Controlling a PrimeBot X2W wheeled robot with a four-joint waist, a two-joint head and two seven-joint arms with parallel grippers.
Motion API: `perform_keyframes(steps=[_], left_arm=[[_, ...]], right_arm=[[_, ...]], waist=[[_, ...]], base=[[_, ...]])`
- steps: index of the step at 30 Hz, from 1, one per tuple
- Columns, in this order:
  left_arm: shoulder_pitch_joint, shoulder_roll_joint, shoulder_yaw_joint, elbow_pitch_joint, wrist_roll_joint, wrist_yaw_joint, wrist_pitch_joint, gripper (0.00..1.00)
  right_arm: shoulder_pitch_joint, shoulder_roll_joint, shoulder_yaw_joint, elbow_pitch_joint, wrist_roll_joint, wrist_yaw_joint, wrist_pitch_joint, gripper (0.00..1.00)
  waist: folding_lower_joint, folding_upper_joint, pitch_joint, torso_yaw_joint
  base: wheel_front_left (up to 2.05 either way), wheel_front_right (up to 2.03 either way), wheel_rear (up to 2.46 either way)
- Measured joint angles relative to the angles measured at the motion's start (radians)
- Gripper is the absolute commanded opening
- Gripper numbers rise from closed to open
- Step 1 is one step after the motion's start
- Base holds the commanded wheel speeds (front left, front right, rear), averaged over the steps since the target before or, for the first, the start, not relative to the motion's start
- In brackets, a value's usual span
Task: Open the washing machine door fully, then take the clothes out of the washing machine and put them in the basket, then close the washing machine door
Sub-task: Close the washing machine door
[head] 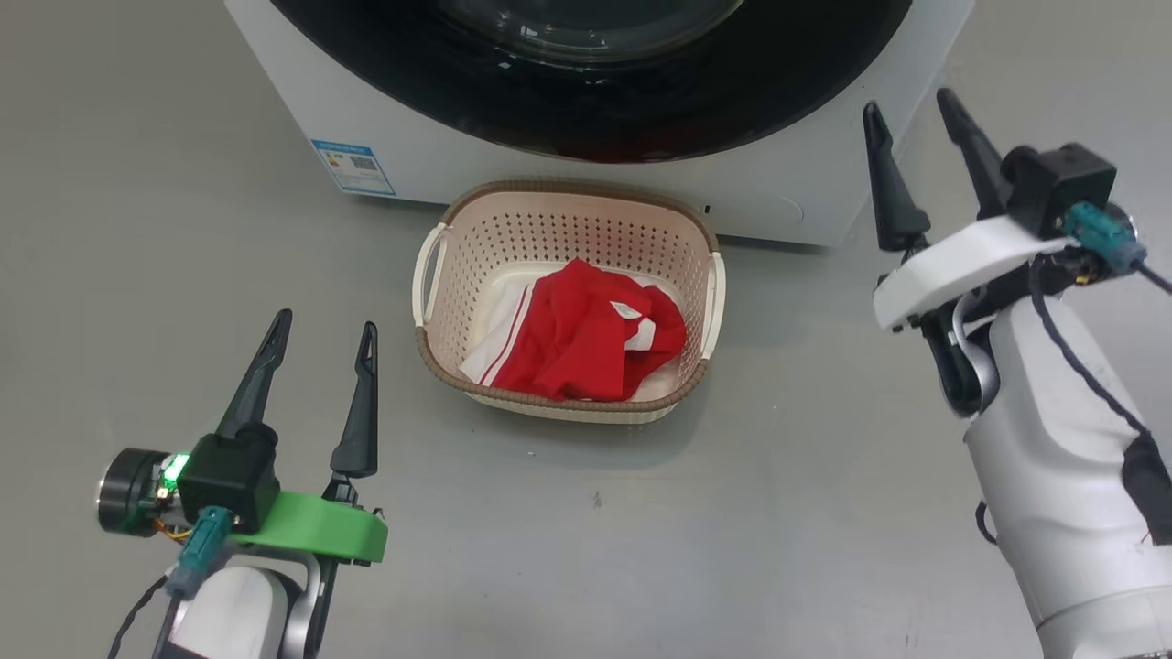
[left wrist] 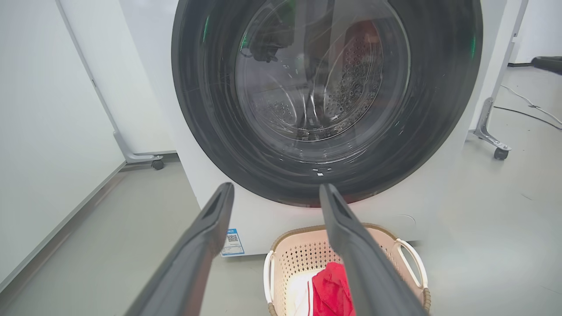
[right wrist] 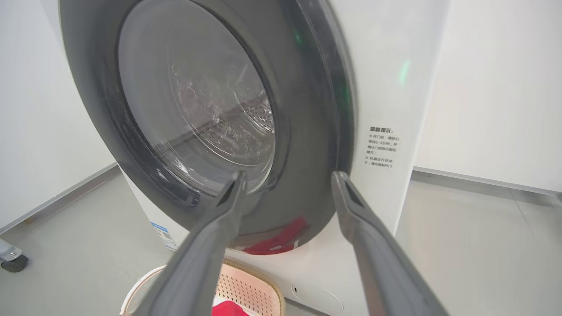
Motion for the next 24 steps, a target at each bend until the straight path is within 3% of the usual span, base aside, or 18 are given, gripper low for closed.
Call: perform_keyframes(steps=[10, 24], left_arm=[[0.063, 0.024, 0.02, 0.032, -0.021, 0.0, 0.0, 1.0], [0.154, 0.026, 0.012, 0.054, -0.041, -0.017, 0.003, 1.0]], right_arm=[[0.197, 0.022, -0.019, -0.062, 0.0, -0.001, 0.0, 1.0], [0.437, 0.044, -0.035, -0.185, -0.004, -0.026, 0.0, 1.0]], waist=[[0.0, 0.0, -0.077, -0.069], [0.0, 0.0, -0.197, -0.161]], base=[[0.0, 0.0, 0.0], [0.0, 0.0, 0.0]])
